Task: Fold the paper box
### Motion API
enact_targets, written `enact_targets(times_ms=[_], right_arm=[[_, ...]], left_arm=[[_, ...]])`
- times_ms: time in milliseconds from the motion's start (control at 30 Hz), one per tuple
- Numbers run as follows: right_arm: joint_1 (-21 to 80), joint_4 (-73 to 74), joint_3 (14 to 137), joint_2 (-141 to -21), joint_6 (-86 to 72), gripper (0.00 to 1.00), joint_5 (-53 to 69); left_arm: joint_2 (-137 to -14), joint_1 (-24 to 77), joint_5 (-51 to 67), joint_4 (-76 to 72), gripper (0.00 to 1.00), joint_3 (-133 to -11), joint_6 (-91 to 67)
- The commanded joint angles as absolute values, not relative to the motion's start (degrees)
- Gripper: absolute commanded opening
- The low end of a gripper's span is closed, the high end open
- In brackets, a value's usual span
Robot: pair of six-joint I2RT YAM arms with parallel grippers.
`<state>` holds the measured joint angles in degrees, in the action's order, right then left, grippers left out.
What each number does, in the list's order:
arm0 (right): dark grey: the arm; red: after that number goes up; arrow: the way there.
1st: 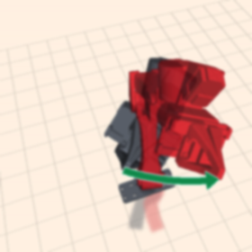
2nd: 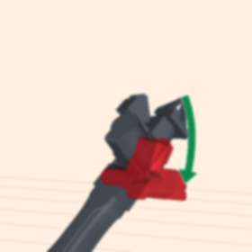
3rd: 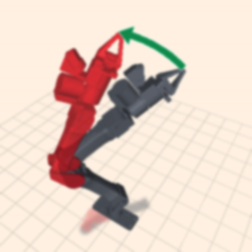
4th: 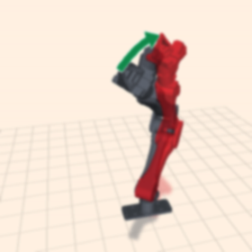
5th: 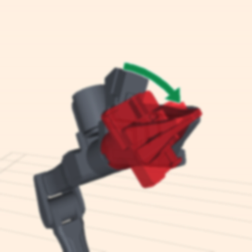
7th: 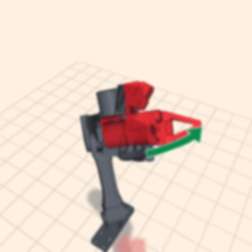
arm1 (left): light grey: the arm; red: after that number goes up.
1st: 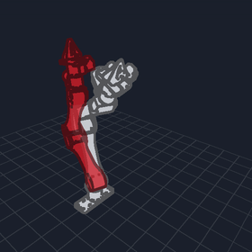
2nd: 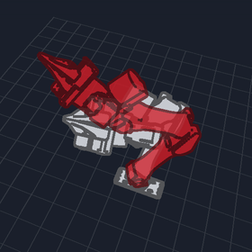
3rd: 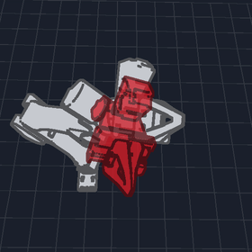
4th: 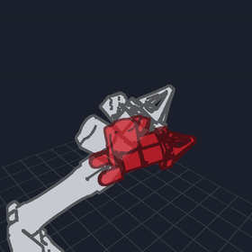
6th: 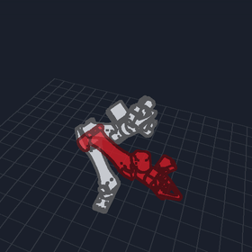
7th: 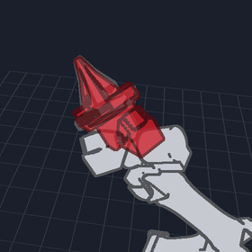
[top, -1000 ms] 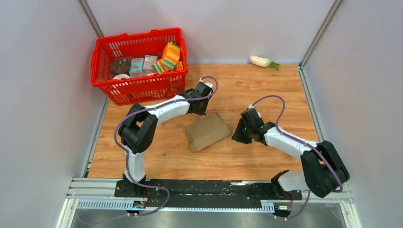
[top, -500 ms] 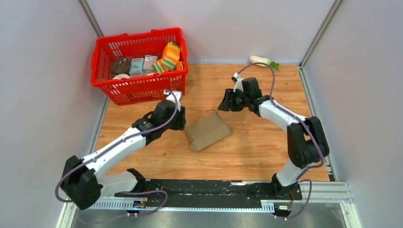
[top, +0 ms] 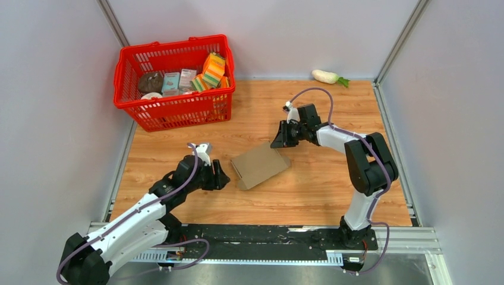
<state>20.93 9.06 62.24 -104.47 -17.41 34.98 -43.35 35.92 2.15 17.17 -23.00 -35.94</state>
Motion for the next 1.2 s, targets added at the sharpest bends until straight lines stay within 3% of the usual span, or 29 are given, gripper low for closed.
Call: enact_targets(times_ms=[0,33,233,533,967,1167], right_arm=[[20.8,6.1,59.9,-104.9,-18.1,0.19,35.5],[20.8,6.1,59.7,-104.9,-18.1,0.16,35.2],[19.3,4.0,57.7,-104.7,-19.9,0.11,35.0],[17.6,2.4,56.6,-104.9,-21.3,0.09,36.9],[16.0,1.5,56.4,-105.5,-22.6,0.09,37.5],[16.1,1.2,56.5,-105.6,-22.8,0.09,38.1]], left_arm=[[-44.7,34.7,5.6,8.7,0.71,-21.6,-41.7],[-45.0,33.6,6.2,7.0,0.75,-20.4,-43.6],[-51.4,29.3,14.3,-12.7,0.76,-16.4,-52.5],[-63.3,28.9,16.3,-31.5,0.77,-15.2,-62.9],[-62.7,29.0,11.5,-23.0,0.78,-14.9,-68.5],[-70.0,29.4,14.8,-32.1,0.79,-16.5,-70.9]])
